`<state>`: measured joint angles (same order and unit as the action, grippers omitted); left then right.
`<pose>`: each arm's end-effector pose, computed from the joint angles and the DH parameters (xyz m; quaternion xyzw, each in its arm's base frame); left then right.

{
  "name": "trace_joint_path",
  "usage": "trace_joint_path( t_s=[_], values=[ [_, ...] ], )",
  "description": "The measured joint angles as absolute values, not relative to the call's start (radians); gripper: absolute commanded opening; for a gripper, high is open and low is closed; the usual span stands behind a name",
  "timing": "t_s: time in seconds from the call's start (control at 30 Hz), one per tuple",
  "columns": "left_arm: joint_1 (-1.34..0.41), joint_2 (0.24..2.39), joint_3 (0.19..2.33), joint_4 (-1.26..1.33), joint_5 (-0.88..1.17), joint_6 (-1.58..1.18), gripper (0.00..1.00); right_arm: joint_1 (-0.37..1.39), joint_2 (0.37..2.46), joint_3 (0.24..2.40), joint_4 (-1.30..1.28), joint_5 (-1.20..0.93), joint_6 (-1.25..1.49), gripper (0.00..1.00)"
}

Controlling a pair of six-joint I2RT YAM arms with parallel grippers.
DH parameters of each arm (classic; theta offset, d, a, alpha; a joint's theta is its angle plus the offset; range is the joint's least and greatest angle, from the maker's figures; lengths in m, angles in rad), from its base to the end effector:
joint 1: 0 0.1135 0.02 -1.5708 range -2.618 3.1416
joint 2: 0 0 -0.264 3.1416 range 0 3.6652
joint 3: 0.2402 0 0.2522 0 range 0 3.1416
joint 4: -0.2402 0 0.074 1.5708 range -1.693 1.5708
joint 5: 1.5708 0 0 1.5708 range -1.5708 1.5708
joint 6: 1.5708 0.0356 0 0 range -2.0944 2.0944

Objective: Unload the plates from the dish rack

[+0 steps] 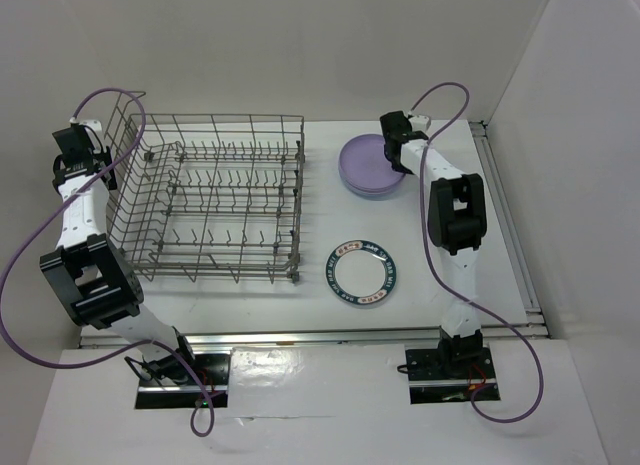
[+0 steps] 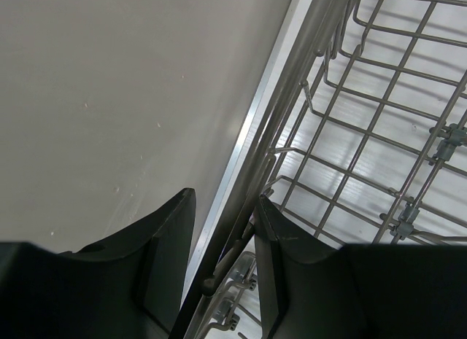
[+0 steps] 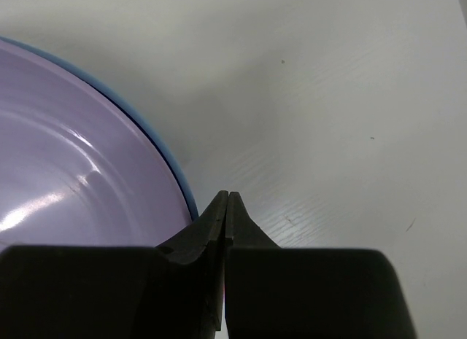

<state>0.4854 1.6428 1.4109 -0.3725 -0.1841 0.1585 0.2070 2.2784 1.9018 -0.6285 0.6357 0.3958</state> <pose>0.3338 0.1835 0.3170 -0.1856 0.8631 0.2236 0.4131 0.4902 0.0814 0.1932 0.1728 0.8999 -0.2079 0.3423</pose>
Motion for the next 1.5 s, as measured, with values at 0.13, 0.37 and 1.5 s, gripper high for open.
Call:
trace_joint_path(
  t_s=[0.13, 0.37, 1.5],
  values=[
    [0.485, 1.643, 1.411, -0.373, -0.185, 0.159, 0.00, 0.207, 2.279, 1.888, -0.628, 0.630, 0.397, 0.00],
    [0.485, 1.643, 1.411, -0.373, -0.185, 0.159, 0.00, 0.207, 2.283, 1.883, -0.631, 0.621, 0.409, 0.00],
    [0.474, 1.638, 1.429, -0.454, -0.175, 0.150, 1.00, -0.109, 1.536, 1.503, -0.716, 0.068, 0.367, 1.00]
  ],
)
